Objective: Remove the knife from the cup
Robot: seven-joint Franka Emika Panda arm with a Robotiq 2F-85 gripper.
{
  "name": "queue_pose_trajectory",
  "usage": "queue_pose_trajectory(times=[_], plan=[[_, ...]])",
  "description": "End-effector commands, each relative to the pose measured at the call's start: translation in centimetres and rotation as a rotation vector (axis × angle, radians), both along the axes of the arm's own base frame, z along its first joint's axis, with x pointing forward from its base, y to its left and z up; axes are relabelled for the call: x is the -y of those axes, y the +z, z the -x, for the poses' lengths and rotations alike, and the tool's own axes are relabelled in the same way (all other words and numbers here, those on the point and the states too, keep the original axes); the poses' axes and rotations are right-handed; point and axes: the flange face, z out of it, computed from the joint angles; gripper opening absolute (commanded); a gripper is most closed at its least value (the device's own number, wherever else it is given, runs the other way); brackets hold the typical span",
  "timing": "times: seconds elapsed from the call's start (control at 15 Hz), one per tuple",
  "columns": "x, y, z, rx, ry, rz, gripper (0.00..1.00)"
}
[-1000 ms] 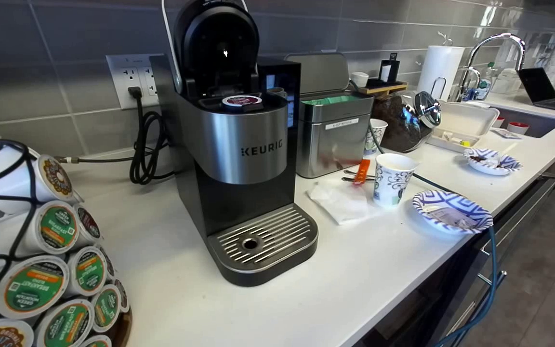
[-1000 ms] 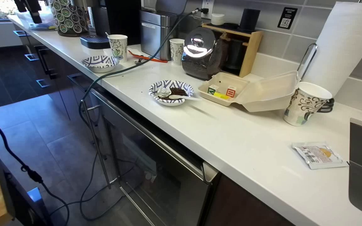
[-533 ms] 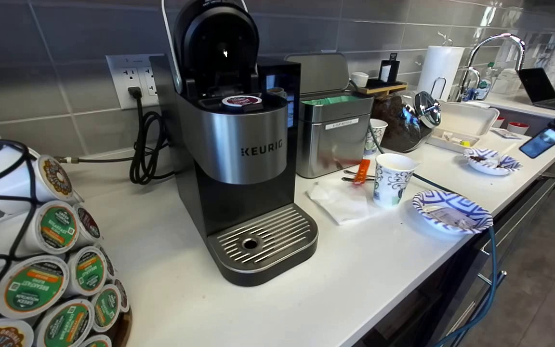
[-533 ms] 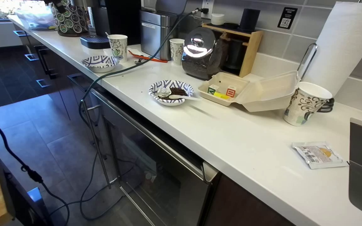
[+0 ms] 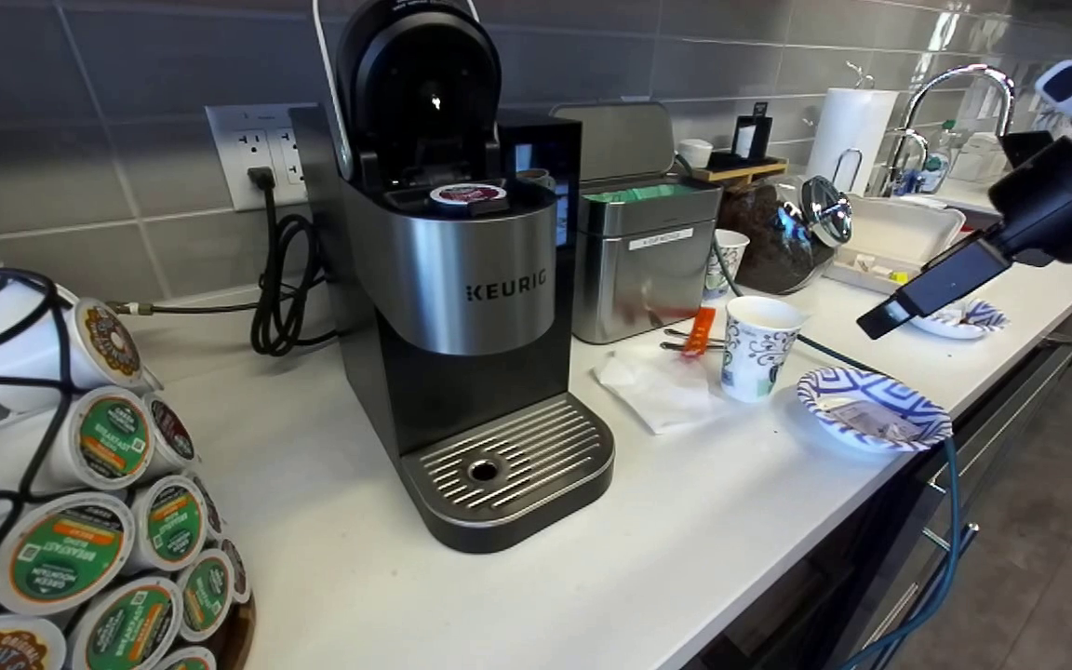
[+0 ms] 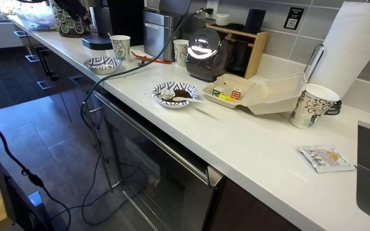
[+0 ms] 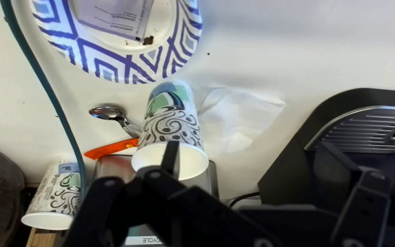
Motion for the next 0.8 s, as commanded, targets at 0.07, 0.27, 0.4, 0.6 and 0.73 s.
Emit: queue_pose_trajectory(times=[0.07,0.27,0.4,0.6,0.73], plan=[[1.1,-0.1,-2.6,0.013,-0.113,0.044,1.00],[0.7,0.1,-3.4,0.001,-0.144,0.043,1.00],[0.6,-0.1,-3.8,-0.002,-0.159,0.043,1.00],[0.3,-0.4,-4.1,-0.035,-0.182,0.038,1.00],[0.7,-0.3,-3.6,-0.007,-0.163,0.037,1.00]])
